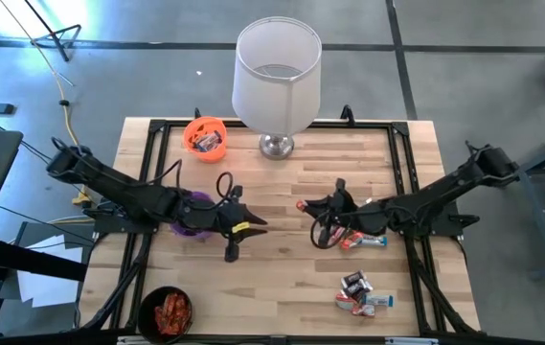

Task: Sort candy
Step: Put the orange chocolate into the black bucket

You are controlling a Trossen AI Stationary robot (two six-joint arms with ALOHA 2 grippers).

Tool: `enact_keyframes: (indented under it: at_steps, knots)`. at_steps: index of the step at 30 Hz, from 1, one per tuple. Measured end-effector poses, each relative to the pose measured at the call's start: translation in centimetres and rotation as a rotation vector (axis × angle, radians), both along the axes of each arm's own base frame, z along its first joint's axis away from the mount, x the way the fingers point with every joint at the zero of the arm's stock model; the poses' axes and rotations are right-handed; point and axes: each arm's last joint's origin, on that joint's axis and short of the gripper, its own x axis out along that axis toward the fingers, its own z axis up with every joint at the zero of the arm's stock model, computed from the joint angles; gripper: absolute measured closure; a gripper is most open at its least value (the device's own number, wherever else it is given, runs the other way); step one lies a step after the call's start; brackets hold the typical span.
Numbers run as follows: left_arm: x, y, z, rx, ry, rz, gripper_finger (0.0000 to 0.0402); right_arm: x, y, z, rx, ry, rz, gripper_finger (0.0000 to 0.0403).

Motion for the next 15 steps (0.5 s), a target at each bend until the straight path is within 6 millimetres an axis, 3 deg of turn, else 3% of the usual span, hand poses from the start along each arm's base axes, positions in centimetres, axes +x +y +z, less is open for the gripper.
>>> enact_keyframes:
  at_steps: [15]
  knots:
    - [2.5, -0.9, -1.4, 0.156, -0.080, -0.057, 0.0317, 1.2, 0.5, 0.0, 0.004, -0.095, 0.095, 0.0399]
